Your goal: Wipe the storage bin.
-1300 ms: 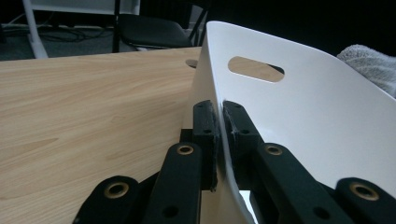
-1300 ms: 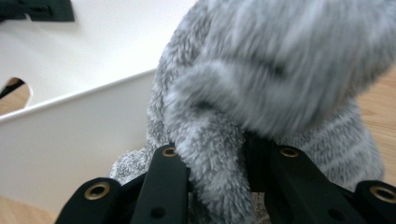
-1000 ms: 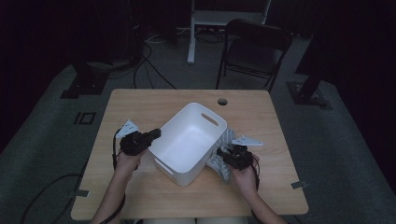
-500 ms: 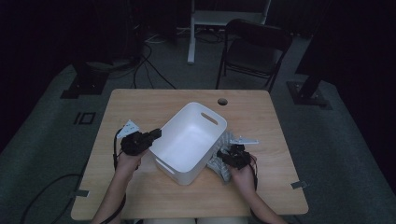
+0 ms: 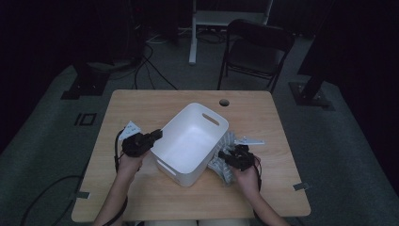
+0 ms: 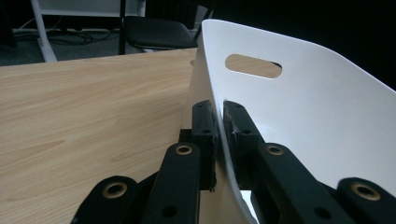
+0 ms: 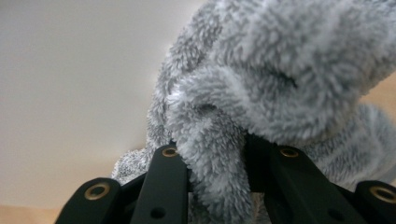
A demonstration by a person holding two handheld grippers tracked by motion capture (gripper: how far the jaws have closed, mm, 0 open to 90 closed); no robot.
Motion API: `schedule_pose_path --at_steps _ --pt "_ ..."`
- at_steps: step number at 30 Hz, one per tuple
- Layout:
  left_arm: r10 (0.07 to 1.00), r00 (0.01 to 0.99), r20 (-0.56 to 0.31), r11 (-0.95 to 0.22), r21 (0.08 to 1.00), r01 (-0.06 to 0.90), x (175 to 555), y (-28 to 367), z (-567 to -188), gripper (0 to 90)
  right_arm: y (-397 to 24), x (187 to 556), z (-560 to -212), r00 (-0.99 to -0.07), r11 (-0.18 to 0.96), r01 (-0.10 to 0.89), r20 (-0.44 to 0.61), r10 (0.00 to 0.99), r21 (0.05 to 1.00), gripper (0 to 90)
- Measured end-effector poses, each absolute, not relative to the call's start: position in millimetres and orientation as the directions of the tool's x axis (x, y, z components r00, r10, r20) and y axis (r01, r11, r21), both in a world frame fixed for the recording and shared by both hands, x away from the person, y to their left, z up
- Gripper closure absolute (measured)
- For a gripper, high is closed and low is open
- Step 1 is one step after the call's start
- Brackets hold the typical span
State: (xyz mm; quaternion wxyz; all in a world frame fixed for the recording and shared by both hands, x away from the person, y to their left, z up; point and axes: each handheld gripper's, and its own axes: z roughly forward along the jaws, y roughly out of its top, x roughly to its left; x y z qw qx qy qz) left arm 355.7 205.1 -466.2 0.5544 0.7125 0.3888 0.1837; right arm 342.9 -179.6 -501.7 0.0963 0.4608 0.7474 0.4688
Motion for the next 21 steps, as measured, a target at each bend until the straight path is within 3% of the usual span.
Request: schedule_pose_path --at_steps 6,21 --pt "0.758 0.63 -0.169 -0.083 0.933 0.35 356 205 -466 83.7 -174 320 -463 -0.62 0.111 0.486 0.253 0.743 0.867 75.4" --pt "0.748 0.644 -0.163 -0.097 0.932 0.349 356 203 -466 83.3 -166 328 -487 -0.577 0.148 0.526 0.224 0.785 0.838 75.4"
